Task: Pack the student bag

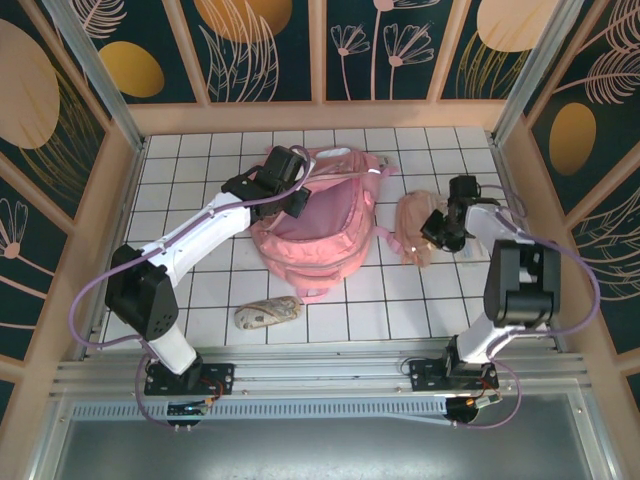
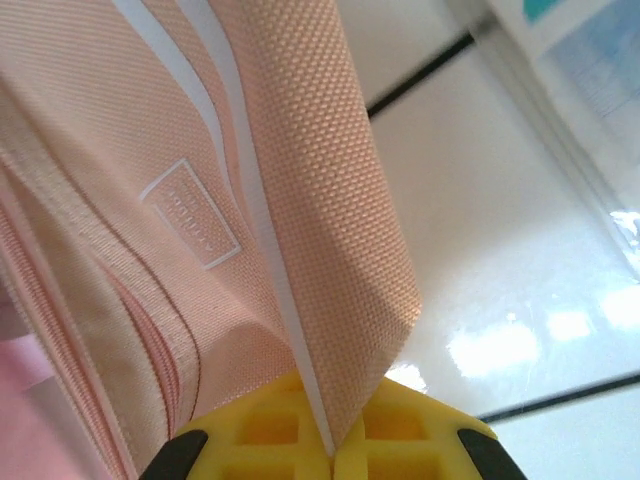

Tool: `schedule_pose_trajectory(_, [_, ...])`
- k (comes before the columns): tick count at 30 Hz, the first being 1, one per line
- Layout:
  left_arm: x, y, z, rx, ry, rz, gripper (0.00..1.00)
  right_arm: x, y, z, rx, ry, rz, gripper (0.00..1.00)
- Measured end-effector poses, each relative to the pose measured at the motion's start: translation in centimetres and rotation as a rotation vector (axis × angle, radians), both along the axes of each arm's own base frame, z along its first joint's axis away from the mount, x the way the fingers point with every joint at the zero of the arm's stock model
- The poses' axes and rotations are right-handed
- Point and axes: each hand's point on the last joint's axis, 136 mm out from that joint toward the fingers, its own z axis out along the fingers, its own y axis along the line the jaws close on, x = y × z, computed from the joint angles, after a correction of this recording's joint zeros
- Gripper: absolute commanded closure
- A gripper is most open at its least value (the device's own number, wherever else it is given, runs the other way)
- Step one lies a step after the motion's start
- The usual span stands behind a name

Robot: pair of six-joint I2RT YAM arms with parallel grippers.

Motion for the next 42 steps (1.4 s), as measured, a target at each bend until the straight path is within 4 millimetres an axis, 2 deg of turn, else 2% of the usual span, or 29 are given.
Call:
schedule_pose_trajectory(4, [-0.1, -0.1, 0.0, -0.016, 0.009, 0.005, 1.0, 1.7, 0.6, 8.1, 0.028, -0.226, 0.017, 1.0])
schedule_pose_trajectory(7, [-0.2, -0.3, 0.0, -0.032, 0.018, 0.006, 1.0, 2.0, 1.9, 13.2, 0.09, -0.36, 0.056, 1.0])
schedule_pose_trajectory(10, [-0.3, -0.3, -0.3, -0.044, 0.029, 0.015, 1.0, 1.3, 3.9, 16.0, 0.155, -0.417, 0.102, 1.0])
schedule_pose_trajectory(12, [-0.4, -0.4, -0.4, -0.053, 0.036, 0.024, 1.0, 0.9, 5.8, 16.9, 0.2, -0.423, 0.142, 1.0])
schedule_pose_trajectory(17, [-0.5, -0.2, 0.3, -0.083, 0.033, 0.051, 1.0, -1.2, 11.8, 16.4, 0.324, -0.342, 0.239, 1.0])
schedule_pose_trajectory(19, [-0.6, 0.0, 0.7, -0.091, 0.03, 0.066, 1.0, -2.5, 13.8, 15.5, 0.361, -0.269, 0.269, 1.0])
schedule_pose_trajectory(21, [-0.7, 0.2, 0.9, -0.094, 0.032, 0.08, 1.0, -3.6, 15.0, 14.2, 0.376, -0.191, 0.284, 1.0])
schedule_pose_trajectory(25, [-0.7, 0.6, 0.9, -0.09, 0.032, 0.107, 1.0, -5.8, 15.8, 12.1, 0.366, -0.051, 0.29, 1.0])
schedule_pose_trajectory(31, [-0.7, 0.5, 1.0, -0.083, 0.021, 0.113, 1.0, -8.8, 17.0, 11.2, 0.342, 0.099, 0.343, 1.0])
schedule_pose_trajectory(36, [-1.0, 0.1, 1.2, -0.06, 0.003, 0.103, 1.0, -9.1, 19.1, 11.2, 0.32, 0.16, 0.417, 1.0])
schedule_pose_trajectory(39, [-1.3, -0.4, 1.2, -0.048, -0.004, 0.078, 1.0, -8.8, 19.3, 11.0, 0.318, 0.167, 0.417, 1.0])
schedule_pose_trajectory(42, [-2.0, -1.3, 1.5, -0.042, -0.014, 0.044, 1.0, -6.5, 19.5, 10.3, 0.317, 0.151, 0.372, 1.0])
